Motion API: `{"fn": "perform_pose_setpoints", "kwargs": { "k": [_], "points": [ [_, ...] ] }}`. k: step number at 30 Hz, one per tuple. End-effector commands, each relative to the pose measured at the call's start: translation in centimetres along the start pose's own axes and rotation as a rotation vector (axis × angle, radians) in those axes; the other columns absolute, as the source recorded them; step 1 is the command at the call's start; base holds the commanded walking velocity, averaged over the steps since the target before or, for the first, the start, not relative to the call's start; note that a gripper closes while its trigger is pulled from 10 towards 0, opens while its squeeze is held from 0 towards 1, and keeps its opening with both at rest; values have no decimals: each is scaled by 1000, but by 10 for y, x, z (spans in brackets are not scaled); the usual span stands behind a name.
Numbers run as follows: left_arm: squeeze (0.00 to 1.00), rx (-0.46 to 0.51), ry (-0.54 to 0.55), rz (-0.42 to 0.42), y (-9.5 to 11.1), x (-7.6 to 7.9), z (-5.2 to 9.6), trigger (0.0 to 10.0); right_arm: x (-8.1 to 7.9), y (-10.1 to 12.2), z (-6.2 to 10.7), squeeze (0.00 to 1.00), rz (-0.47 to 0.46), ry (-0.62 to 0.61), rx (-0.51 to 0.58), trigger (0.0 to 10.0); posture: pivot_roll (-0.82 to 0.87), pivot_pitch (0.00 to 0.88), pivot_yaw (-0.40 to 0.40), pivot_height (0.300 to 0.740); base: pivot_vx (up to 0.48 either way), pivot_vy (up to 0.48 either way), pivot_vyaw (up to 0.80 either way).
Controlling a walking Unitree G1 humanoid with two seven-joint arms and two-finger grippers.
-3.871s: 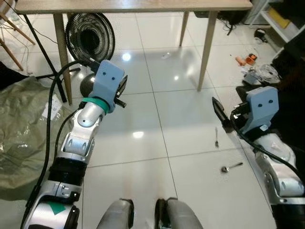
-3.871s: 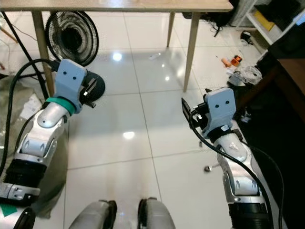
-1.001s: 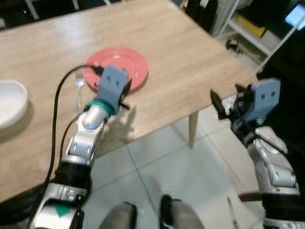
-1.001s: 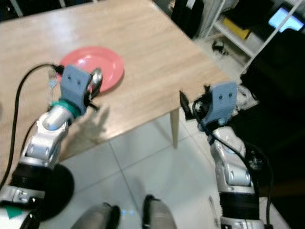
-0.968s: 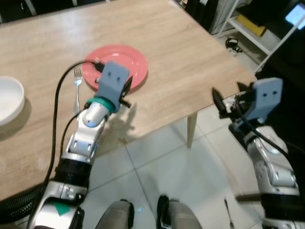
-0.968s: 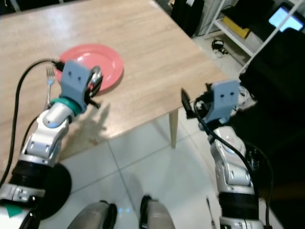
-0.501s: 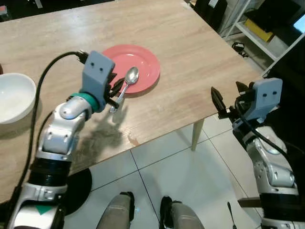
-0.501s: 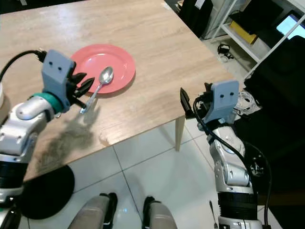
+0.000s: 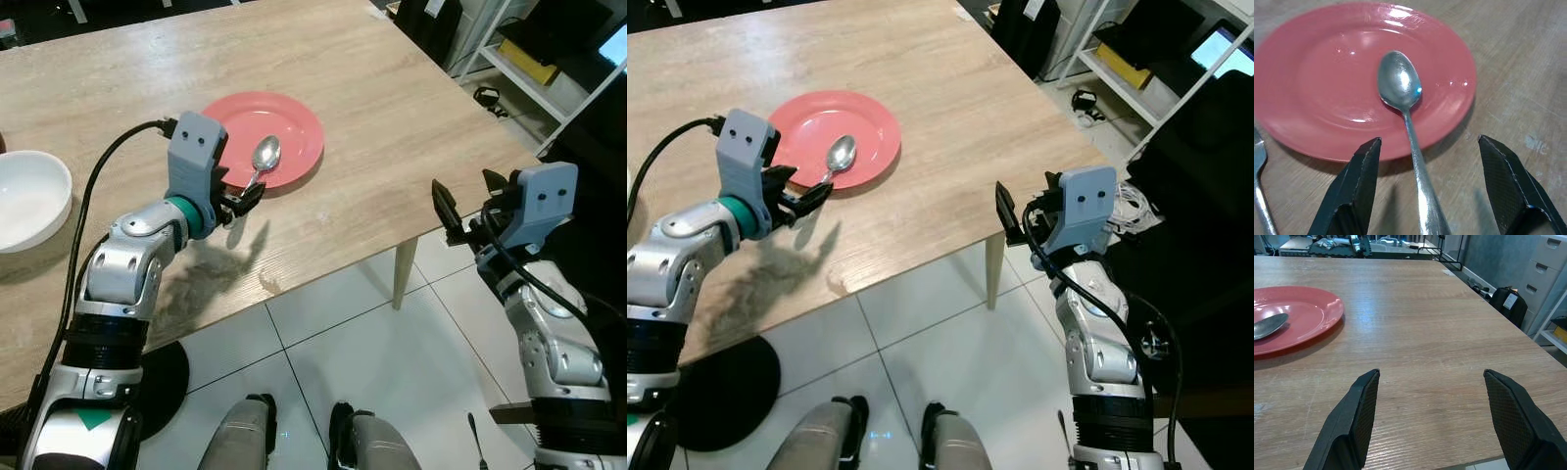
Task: Setting the table
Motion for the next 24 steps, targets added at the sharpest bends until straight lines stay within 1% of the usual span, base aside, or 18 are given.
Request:
{"fn": "perform_pose_setpoints", "kwargs": {
  "k": [1,2,3,5,8,9,11,13,14,15,16,18,19,20,24],
  "points": [
    [0,-39,-38,36,-3,11,4,10000,1,-7,5,0,-8,-3,-27,10000,164,121,42,740,0,0,0],
    [0,-39,-38,36,-3,11,4,10000,1,-7,5,0,-8,-3,-27,10000,164,121,42,740,0,0,0],
    [0,-48,-37,54,-5,15,6,10000,1,-7,5,0,-8,-3,-28,10000,164,122,41,740,0,0,0],
    [0,-54,-25,68,-6,18,7,10000,1,-8,6,0,-9,-3,-30,10000,165,121,41,740,0,0,0],
    [0,-71,79,130,-12,19,7,10000,0,-9,6,0,-11,0,-32,10000,166,119,37,740,0,0,0],
    [0,-71,79,130,-12,19,7,10000,0,-9,6,0,-11,0,-32,10000,166,119,37,740,0,0,0],
    [0,-75,147,153,-14,18,7,10000,0,-9,5,0,-11,3,-32,10000,167,119,35,740,0,0,0],
    [0,-75,147,153,-14,18,7,10000,0,-9,5,0,-11,3,-32,10000,167,119,35,740,0,0,0],
    [0,-79,176,163,-14,19,7,10000,0,-8,5,0,-11,5,-32,10000,169,118,34,740,0,0,0],
    [0,-79,176,163,-14,19,7,10000,0,-8,5,0,-11,5,-32,10000,169,118,34,740,0,0,0],
    [0,-79,203,153,-14,18,7,10000,0,-8,4,0,-10,7,-31,10000,169,118,34,740,0,0,0],
    [0,-70,236,128,-12,12,6,10000,-1,-8,3,0,-10,10,-30,10000,171,118,31,740,0,0,0],
    [0,-70,236,128,-12,12,6,10000,-1,-8,3,0,-10,10,-30,10000,171,118,31,740,0,0,0],
    [0,-66,251,115,-10,8,6,10000,-2,-8,3,0,-10,11,-30,10000,171,120,33,740,0,0,0],
    [0,-77,257,128,-10,4,6,10000,-2,-8,4,0,-12,12,-30,10000,170,120,33,740,0,0,0]
  ]
}}
Point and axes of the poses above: a point about 5 cm out from each wrist's last joint towards the gripper, its own z axis pointing back from the gripper into the wrist, its own y axis along the axis of the wrist's last joint, x = y × z, the point moved 3 cm from there along -z, pointing out of the wrist towards the gripper, and after that the axes turned 10 degrees about z, right-handed, at the moved point
